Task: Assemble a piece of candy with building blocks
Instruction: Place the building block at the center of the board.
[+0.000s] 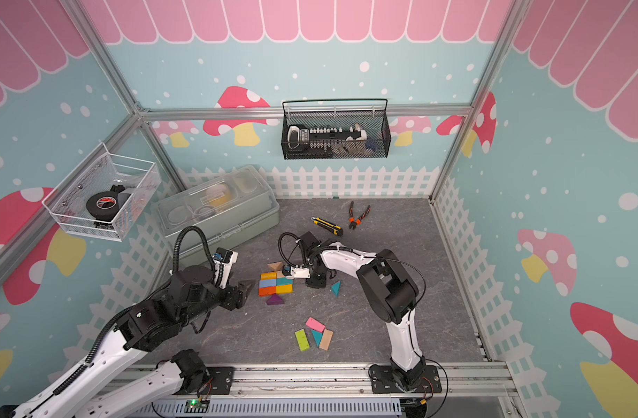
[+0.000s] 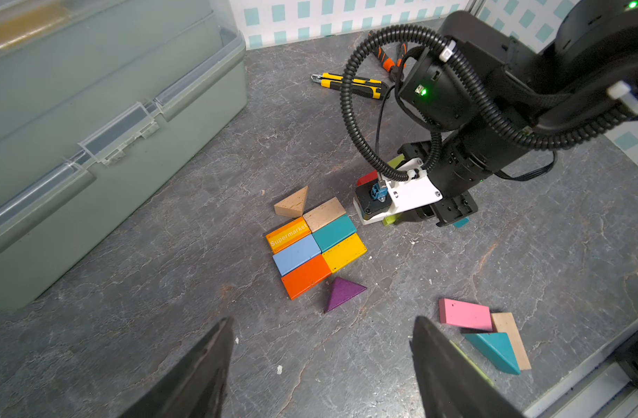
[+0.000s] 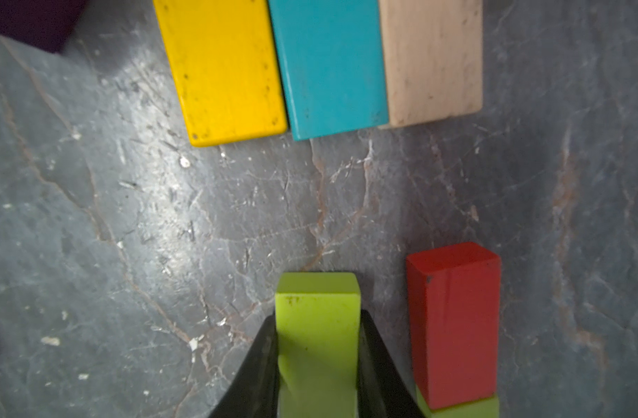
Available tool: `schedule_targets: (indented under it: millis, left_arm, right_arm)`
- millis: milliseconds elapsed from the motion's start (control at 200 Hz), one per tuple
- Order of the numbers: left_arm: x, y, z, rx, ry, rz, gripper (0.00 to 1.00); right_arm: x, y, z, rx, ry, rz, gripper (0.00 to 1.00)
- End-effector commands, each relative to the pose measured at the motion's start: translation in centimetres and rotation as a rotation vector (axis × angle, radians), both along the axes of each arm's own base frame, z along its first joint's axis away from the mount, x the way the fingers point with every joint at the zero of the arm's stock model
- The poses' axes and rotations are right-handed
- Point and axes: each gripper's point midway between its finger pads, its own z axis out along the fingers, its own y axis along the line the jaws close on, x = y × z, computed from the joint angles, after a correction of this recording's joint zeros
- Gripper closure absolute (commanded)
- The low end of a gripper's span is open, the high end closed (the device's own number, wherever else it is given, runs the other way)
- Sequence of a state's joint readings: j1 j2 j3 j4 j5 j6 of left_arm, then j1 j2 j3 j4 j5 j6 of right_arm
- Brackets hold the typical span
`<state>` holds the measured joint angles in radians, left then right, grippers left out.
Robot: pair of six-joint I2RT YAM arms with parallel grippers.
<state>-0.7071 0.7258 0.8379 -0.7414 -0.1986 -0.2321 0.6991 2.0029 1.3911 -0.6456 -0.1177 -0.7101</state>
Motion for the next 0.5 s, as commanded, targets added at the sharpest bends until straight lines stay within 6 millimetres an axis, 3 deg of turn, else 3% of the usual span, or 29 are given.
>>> schedule_targets:
  millis: [0, 495]
  left_arm:
    - [-0.11, 0.33, -0.7, 0.016, 0.021, 0.011, 0.24]
    - [0.08, 0.41, -1.15, 0.034, 0.035, 0.021, 0.23]
  right_arm:
    - [-0.35, -0.02, -0.78, -0.01, 0.039, 0.042, 0.71]
    - [0.63, 0.1, -0.21, -0.003, -0.006, 0.012, 0.59]
